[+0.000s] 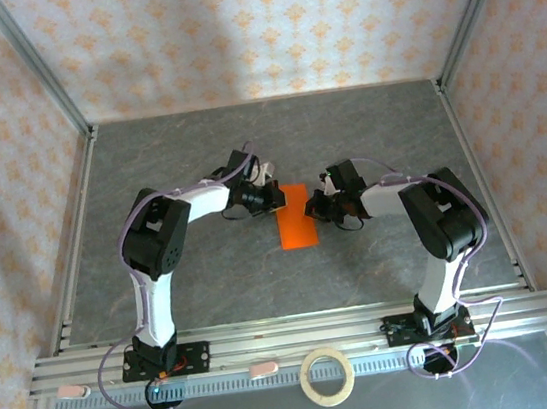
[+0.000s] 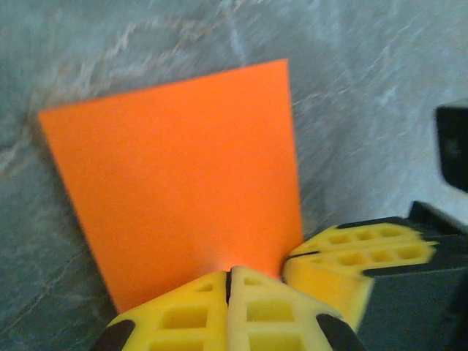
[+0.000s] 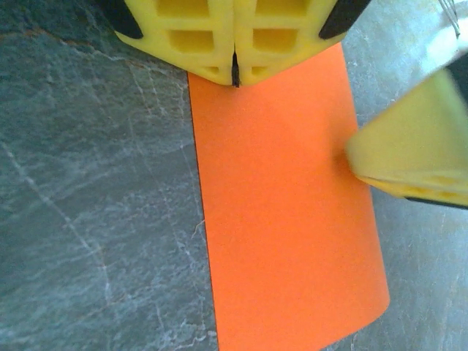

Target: Fold a paper plane with a square sheet of paper (pick it up from the middle)

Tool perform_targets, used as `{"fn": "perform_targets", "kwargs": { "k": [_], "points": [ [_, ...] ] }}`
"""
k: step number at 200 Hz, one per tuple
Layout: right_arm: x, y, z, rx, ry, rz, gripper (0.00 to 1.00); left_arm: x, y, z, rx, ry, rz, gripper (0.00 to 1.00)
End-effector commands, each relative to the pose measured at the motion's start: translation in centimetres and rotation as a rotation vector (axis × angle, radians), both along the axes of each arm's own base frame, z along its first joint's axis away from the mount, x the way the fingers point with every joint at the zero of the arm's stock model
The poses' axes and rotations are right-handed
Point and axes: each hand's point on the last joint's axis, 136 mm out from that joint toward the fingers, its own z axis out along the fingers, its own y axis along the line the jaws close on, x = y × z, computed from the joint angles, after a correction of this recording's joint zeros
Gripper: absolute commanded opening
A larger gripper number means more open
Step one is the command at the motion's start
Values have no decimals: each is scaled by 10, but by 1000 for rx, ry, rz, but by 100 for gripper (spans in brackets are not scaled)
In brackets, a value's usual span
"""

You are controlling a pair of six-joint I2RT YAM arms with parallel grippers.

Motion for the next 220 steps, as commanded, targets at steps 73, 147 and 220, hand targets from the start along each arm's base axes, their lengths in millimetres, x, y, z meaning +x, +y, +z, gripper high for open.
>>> {"fn": "perform_targets", "kwargs": {
  "k": [73, 147, 220],
  "points": [
    [-64, -57, -79, -287, 280, -51, 0, 31, 10, -26, 42, 19, 31, 0],
    [-64, -57, -77, -287, 277, -47, 0, 48, 24, -10, -6, -4, 112, 0],
    [-63, -57, -75, -284, 273, -51, 0, 74, 55, -15, 81, 29, 254, 0]
  ]
}}
